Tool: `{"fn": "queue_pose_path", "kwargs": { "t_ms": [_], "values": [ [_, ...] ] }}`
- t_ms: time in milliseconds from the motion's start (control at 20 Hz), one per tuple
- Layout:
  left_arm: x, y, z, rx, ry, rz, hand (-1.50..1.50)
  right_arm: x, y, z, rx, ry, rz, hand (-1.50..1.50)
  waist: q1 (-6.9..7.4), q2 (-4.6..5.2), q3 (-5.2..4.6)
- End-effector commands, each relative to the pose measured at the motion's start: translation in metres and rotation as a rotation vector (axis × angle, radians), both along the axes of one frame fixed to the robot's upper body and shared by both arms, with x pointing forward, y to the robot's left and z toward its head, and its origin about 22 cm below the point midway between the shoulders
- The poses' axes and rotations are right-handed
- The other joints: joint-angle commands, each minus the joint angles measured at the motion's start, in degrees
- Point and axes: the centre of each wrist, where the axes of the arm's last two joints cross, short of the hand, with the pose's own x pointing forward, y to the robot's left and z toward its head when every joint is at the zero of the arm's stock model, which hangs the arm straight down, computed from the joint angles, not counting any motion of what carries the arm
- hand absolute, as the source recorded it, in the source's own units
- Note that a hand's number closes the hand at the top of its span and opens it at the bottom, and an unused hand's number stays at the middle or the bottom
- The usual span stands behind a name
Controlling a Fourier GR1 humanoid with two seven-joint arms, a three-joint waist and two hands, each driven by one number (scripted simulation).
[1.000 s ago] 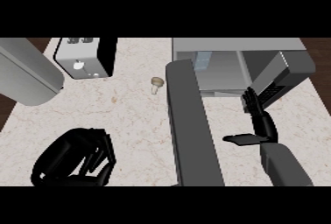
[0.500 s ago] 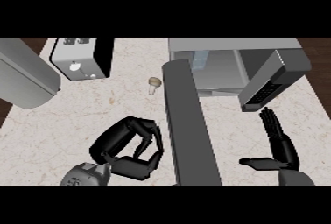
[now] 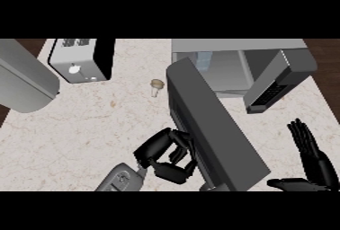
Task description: Pick up the milk, place it into the microwave and close the microwave
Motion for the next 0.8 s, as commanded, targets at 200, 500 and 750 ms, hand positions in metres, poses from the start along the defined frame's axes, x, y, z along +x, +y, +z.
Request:
{"fn": "queue_pose_path", "kwargs": {
  "t_ms": [200,500,750],
  "values": [
    [-0.009,-0.017,-0.053,-0.032,-0.055,0.091,1.5,-0.006,-0.011,0.046,0.096,-0.102,0.176,-1.5,-1.94,0.44,-0.15],
    [-0.003,-0.037,-0.051,-0.021,-0.038,0.122,1.5,-0.005,-0.003,0.074,0.101,-0.109,0.234,-1.5,-3.65,0.74,-0.17],
    [-0.008,-0.048,-0.049,-0.044,-0.026,0.109,1.5,0.002,0.016,0.097,0.119,-0.133,0.315,-1.5,-5.79,1.11,-0.29]
  ]
}}
